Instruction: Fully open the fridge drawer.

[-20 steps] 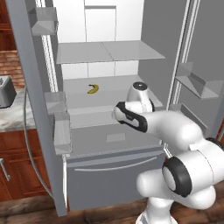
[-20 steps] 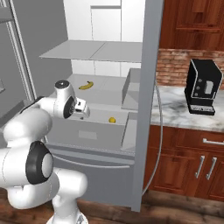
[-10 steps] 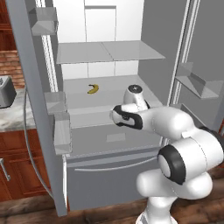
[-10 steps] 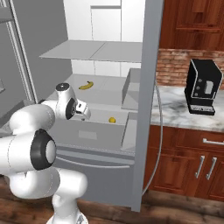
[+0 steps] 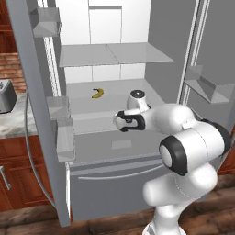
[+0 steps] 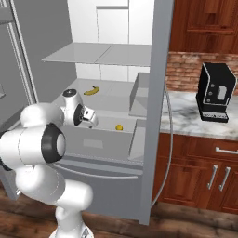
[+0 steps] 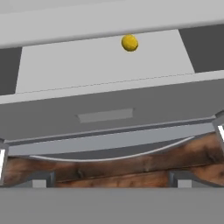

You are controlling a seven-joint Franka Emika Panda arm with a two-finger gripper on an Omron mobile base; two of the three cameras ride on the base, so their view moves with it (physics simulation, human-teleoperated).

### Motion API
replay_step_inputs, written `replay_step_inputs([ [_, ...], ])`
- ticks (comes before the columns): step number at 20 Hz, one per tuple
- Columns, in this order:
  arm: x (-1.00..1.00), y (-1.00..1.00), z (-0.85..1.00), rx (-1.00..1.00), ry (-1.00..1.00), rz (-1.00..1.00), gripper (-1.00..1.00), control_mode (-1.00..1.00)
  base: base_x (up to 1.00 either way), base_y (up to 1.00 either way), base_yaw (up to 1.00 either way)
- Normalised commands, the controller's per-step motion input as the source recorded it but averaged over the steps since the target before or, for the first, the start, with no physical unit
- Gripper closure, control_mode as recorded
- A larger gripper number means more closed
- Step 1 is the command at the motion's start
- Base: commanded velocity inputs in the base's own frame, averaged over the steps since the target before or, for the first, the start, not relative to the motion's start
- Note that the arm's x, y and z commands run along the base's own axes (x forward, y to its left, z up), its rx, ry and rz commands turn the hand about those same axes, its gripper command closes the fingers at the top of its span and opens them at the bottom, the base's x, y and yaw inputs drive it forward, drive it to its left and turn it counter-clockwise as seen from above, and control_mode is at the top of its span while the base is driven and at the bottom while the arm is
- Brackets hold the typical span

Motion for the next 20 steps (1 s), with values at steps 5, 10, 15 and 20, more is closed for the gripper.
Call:
replay_step_inputs([
  [5,0.21,0.0,-0.25,0.0,0.04,-0.03,-1.0,-1.0,0.0,0.0,0.0],
  [10,0.07,0.0,-0.23,0.0,0.05,-0.02,-1.0,-1.0,0.0,0.0,0.0],
  [15,0.0,0.0,-0.16,0.0,0.04,-0.01,-1.0,-1.0,0.0,0.0,0.0],
  [20,0.04,-0.06,-0.02,0.07,-0.01,-0.06,-1.0,-1.0,0.0,0.0,0.0],
])
